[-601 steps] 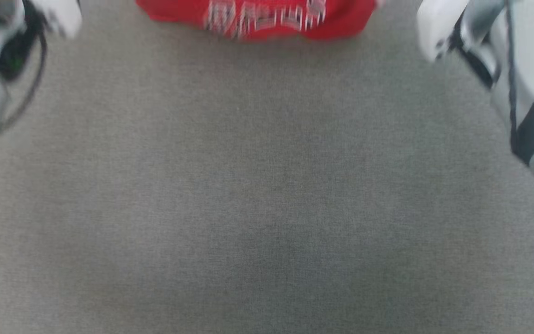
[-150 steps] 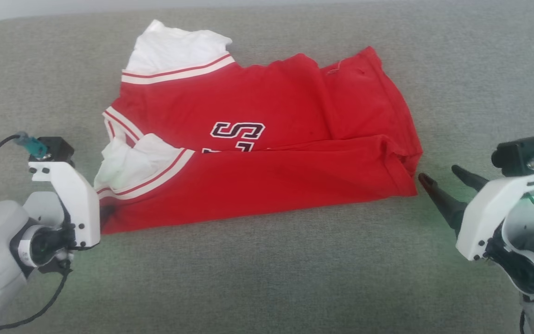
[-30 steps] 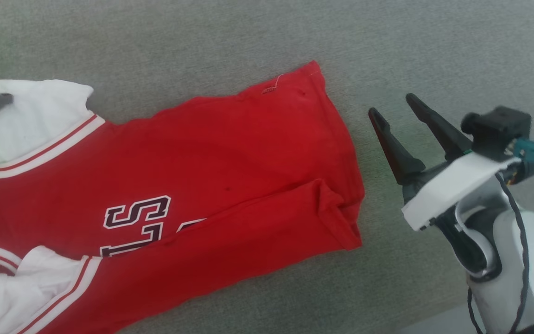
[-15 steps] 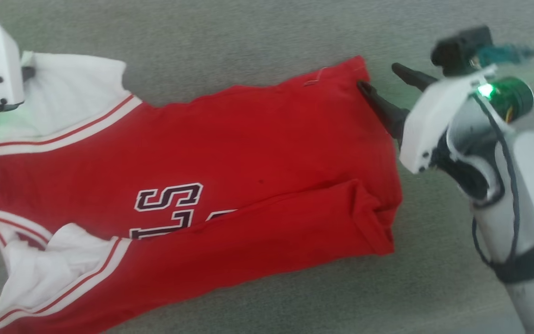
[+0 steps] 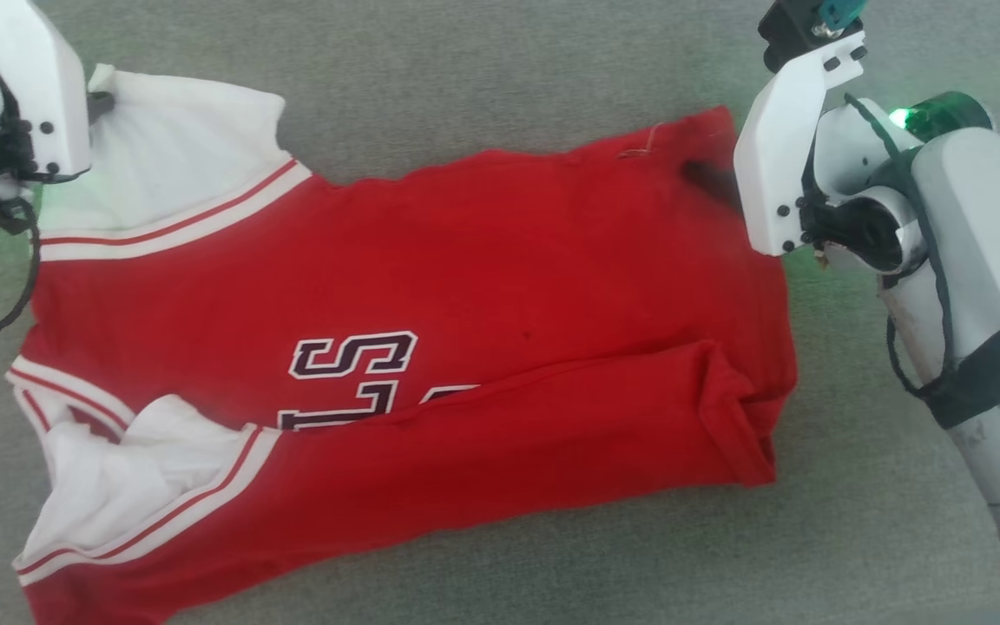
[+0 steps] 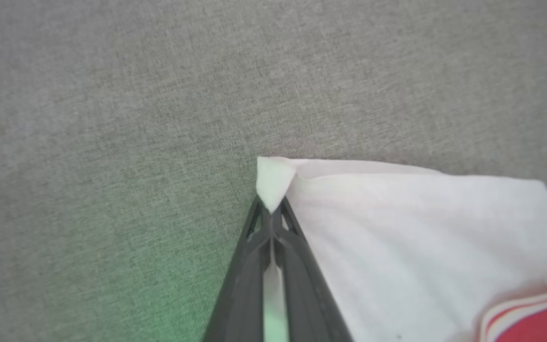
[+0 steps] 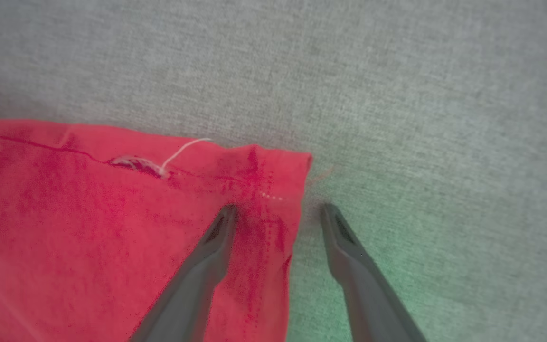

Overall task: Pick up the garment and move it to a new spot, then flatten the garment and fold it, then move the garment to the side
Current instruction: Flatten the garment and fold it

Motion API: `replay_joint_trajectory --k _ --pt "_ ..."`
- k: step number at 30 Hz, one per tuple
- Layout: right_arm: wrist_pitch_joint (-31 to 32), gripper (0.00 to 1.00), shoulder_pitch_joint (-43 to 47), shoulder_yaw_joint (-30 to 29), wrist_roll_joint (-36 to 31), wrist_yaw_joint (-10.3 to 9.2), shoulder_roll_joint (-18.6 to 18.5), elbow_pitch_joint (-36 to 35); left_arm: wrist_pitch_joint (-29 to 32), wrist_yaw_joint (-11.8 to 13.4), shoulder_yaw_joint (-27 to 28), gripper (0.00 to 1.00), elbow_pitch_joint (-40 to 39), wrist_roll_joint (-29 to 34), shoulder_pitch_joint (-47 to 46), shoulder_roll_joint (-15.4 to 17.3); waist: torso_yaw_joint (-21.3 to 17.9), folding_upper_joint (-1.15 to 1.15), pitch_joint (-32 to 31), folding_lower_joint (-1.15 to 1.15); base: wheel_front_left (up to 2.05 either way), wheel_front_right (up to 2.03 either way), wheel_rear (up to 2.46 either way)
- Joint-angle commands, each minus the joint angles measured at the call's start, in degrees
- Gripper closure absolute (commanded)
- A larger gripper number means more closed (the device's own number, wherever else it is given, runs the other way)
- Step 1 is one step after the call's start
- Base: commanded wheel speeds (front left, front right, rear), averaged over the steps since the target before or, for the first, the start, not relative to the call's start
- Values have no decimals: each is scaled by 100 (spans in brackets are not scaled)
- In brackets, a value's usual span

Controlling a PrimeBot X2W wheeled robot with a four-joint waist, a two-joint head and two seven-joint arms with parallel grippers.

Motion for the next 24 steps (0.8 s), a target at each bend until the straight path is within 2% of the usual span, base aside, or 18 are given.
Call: replay_joint_trajectory --k 1,6,15,19,24 --pt "80 100 154 160 49 2 38 186 -18 -37 -37 100 85 2 0 -63 66 0 -22 0 0 0 0" --pt "-267 100 66 181 129 0 -178 188 -31 -147 -29 100 185 -40 -67 -169 266 0 -162 0 0 0 0" --pt "-702 100 359 160 300 1 -634 -241 68 -249 -16 100 -36 -149 -117 -208 621 0 -556 0 0 0 0" --pt "-770 100 589 67 322 0 -851 -516 127 -207 -58 100 -303 -86 -40 -157 785 0 -763 0 0 0 0" --pt "-709 100 956 -139 343 0 -1071 -988 171 -5 -161 100 -993 3 130 29 978 0 -995 0 0 0 0"
